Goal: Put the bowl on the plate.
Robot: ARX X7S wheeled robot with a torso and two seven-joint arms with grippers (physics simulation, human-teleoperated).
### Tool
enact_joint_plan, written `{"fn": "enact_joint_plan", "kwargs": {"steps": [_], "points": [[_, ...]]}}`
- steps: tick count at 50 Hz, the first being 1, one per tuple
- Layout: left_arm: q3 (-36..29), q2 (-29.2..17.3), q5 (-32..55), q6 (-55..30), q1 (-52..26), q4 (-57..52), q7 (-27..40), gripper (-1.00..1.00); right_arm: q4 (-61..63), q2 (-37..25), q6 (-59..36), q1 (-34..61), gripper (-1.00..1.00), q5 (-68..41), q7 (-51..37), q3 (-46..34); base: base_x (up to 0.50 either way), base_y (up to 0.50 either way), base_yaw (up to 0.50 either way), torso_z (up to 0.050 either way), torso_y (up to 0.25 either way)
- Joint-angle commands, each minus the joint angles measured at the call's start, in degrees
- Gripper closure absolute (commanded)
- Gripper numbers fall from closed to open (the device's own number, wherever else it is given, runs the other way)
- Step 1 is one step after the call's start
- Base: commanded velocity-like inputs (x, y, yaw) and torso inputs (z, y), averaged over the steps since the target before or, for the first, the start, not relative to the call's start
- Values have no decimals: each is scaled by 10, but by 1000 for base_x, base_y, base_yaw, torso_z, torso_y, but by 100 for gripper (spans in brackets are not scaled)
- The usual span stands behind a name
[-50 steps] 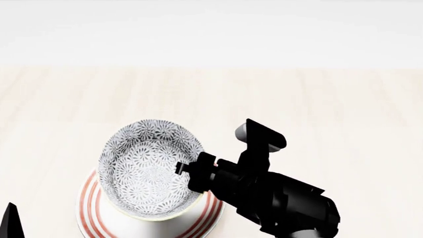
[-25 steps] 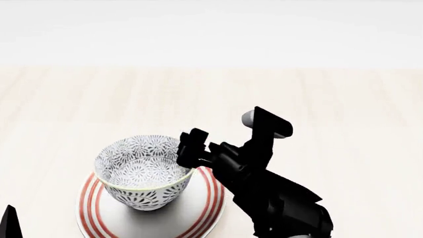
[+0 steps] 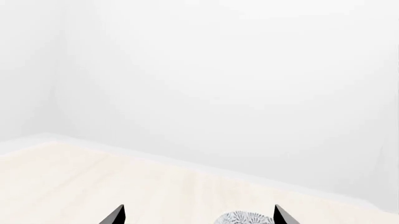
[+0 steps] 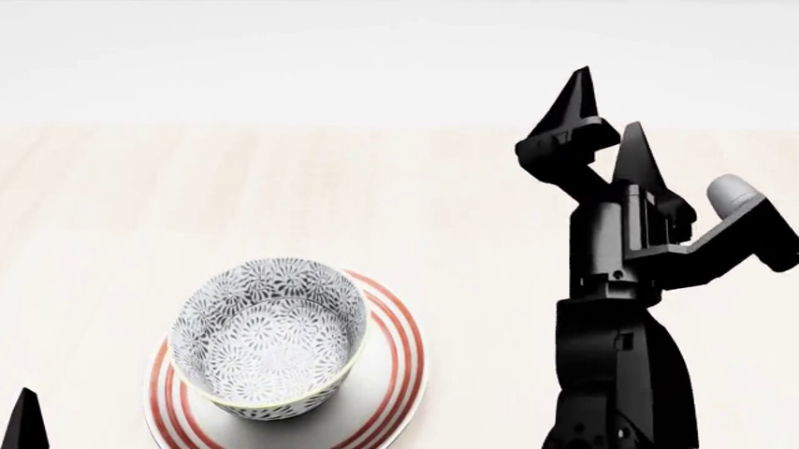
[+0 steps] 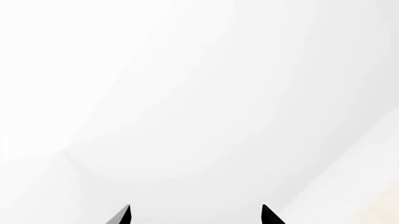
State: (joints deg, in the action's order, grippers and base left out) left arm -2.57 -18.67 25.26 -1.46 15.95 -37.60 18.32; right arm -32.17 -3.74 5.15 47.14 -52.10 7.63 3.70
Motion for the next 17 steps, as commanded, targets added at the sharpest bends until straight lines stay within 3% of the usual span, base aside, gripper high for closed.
{"fn": "enact_joint_plan", "kwargs": {"steps": [1, 11, 17], "points": [[-5, -1, -2, 0, -5, 2, 2, -100, 146, -17, 46, -67, -100, -26, -54, 35, 0, 0, 0, 0, 0], [-7, -3, -3, 1, -7, 3, 4, -100, 300, -68, 19, -133, -100, -12, -95, 20, 0, 0, 0, 0, 0], [-4, -5, -2, 4, -8, 3, 5, -100, 424, -125, -28, -199, -100, -69, -109, 31, 0, 0, 0, 0, 0]]}}
